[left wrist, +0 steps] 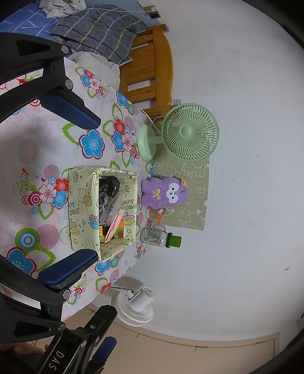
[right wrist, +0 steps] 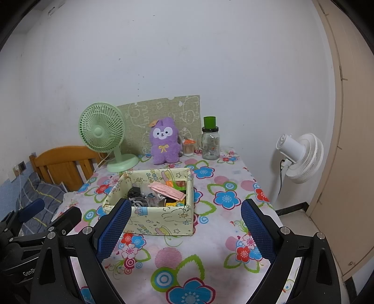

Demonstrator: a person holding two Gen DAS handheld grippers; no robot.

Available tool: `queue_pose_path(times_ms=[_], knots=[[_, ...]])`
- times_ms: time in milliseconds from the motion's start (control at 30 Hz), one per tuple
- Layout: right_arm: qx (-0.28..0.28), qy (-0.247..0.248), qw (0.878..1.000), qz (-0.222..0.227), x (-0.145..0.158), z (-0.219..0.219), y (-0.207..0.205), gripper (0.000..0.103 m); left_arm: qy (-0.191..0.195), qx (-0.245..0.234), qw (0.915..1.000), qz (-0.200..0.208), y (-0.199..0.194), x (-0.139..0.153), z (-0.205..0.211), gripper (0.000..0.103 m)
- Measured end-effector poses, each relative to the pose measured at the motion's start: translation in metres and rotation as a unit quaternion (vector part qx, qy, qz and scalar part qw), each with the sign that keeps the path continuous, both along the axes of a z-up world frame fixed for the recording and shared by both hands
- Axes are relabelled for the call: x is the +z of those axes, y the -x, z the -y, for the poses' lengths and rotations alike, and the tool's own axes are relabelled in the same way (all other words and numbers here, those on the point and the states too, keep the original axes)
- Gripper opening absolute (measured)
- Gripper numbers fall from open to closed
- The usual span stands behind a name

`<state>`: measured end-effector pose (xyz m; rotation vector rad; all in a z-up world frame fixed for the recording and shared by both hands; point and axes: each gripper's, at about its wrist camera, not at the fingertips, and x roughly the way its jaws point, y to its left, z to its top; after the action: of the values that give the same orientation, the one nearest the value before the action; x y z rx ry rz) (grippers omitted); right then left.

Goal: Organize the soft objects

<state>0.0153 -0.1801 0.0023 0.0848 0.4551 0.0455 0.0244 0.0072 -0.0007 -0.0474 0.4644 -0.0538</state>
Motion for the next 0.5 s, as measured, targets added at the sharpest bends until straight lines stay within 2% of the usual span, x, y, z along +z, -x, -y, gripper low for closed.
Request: queue_pose_path(times_ms=[500], knots=[[0.0, 0.002, 1.0, 0.001, 0.001, 0.0003, 0.0008, 0.096, -0.001, 0.0, 1.0, 0.003, -0.0002, 0.0012, 0.0013, 0.103]])
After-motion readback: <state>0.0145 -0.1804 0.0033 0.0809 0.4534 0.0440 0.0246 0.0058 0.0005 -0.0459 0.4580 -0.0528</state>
